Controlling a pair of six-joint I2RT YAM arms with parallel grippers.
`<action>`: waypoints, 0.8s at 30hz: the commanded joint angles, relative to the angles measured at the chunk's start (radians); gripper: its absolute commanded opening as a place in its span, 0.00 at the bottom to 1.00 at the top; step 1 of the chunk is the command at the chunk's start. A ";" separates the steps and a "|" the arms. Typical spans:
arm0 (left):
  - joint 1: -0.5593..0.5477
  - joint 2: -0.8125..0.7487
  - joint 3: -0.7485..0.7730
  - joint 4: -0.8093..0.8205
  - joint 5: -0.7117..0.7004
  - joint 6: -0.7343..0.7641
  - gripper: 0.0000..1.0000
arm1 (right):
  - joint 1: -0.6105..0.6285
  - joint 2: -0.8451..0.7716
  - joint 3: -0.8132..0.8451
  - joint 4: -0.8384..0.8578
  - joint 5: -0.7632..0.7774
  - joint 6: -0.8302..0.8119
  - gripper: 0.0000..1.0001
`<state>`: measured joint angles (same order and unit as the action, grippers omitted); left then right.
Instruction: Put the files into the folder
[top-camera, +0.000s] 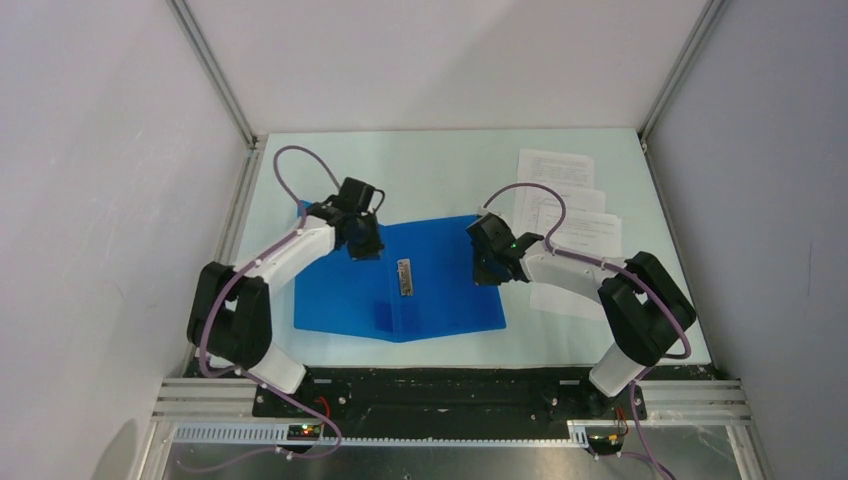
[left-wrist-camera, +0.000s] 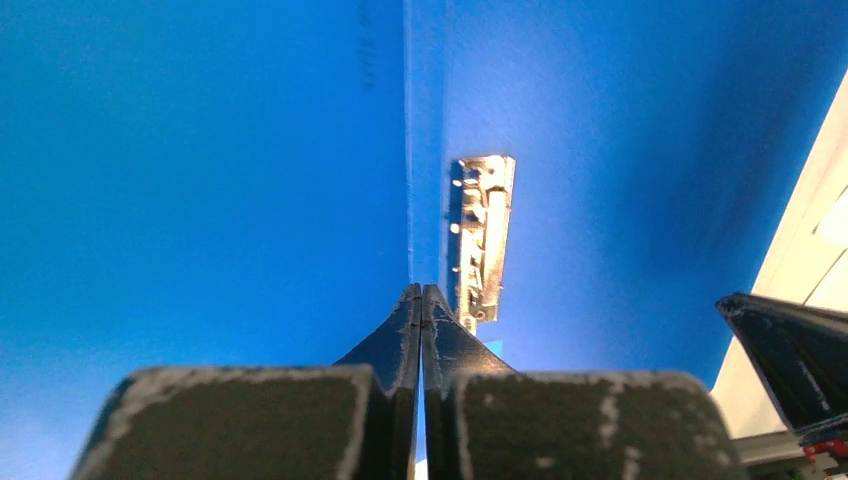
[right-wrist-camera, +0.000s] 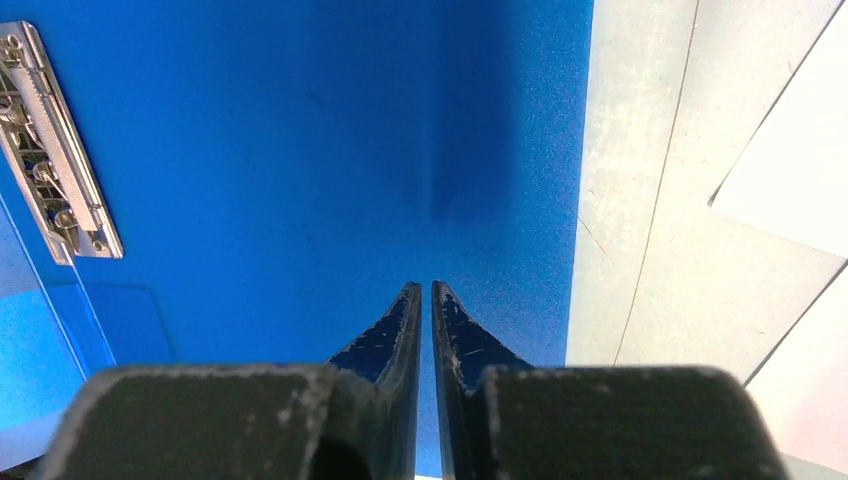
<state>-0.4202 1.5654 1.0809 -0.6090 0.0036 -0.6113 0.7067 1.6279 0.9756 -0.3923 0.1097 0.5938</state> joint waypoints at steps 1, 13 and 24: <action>0.101 -0.078 -0.016 -0.031 -0.034 0.061 0.00 | 0.011 -0.005 -0.003 0.033 0.023 -0.019 0.15; 0.281 -0.296 -0.036 -0.148 -0.120 0.079 0.19 | 0.017 0.050 -0.032 0.072 0.003 -0.001 0.20; 0.409 -0.367 -0.034 -0.240 -0.160 0.110 0.90 | 0.020 0.057 -0.032 0.077 -0.012 -0.007 0.26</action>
<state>-0.0296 1.2358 1.0252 -0.8196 -0.1516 -0.5301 0.7223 1.6768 0.9463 -0.3367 0.0967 0.5903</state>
